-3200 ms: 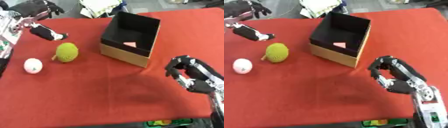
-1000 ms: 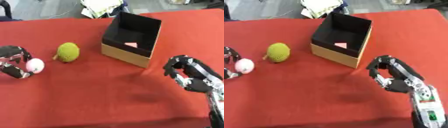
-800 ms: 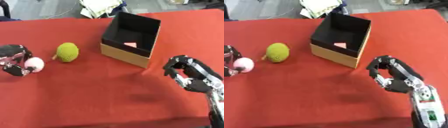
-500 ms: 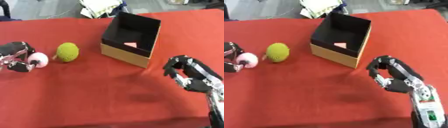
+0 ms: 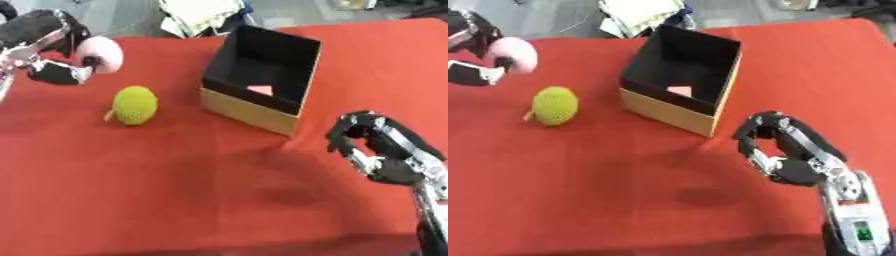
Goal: Pick up objects on the table and place them in the box.
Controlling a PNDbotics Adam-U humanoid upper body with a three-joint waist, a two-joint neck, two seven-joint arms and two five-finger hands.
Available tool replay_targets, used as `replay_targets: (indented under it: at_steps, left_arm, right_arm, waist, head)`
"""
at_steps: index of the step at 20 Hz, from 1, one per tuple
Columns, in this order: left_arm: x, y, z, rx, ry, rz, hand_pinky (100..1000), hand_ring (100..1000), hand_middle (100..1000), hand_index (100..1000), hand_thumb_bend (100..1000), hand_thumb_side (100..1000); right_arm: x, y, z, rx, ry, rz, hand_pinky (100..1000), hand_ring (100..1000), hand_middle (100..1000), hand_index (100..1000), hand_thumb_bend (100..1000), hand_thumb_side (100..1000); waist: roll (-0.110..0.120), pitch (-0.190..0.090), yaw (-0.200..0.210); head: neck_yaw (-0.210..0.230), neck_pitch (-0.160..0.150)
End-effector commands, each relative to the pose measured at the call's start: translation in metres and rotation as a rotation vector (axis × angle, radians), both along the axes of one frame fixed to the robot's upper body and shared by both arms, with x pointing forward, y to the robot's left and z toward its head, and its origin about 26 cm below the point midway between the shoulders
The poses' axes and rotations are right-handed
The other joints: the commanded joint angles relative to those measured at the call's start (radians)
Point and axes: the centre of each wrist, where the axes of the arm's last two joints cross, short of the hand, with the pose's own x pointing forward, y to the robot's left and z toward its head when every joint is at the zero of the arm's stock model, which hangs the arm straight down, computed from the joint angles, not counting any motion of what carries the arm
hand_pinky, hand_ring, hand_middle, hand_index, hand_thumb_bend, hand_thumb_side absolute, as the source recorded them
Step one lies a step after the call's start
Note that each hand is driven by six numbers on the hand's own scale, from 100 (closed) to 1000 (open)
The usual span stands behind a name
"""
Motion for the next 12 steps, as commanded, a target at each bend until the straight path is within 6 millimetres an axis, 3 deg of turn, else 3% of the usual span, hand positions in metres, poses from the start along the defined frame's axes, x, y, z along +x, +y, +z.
replay_targets:
  at_steps: [1, 7, 12]
  left_arm:
    - [0.005, -0.035, 0.013, -0.017, -0.039, -0.057, 504, 435, 420, 619, 100, 189]
    - [0.015, -0.104, -0.002, -0.022, -0.059, -0.165, 514, 441, 424, 627, 100, 196]
    - [0.014, -0.145, -0.02, -0.052, -0.058, -0.228, 522, 445, 426, 635, 100, 208]
  right_arm:
    - [0.001, 0.001, 0.005, -0.008, -0.017, 0.016, 521, 498, 463, 630, 100, 470]
    - [0.002, 0.006, 0.005, -0.007, -0.019, 0.042, 521, 498, 462, 630, 100, 468]
    - [0.004, 0.009, 0.006, -0.008, -0.022, 0.066, 521, 498, 462, 630, 100, 470]
  waist:
    - [-0.004, -0.014, -0.008]
    - [-0.008, -0.004, -0.047]
    - [-0.01, 0.003, -0.07]
  head:
    - [0.007, 0.005]
    - [0.027, 0.005]
    - [0.039, 0.005]
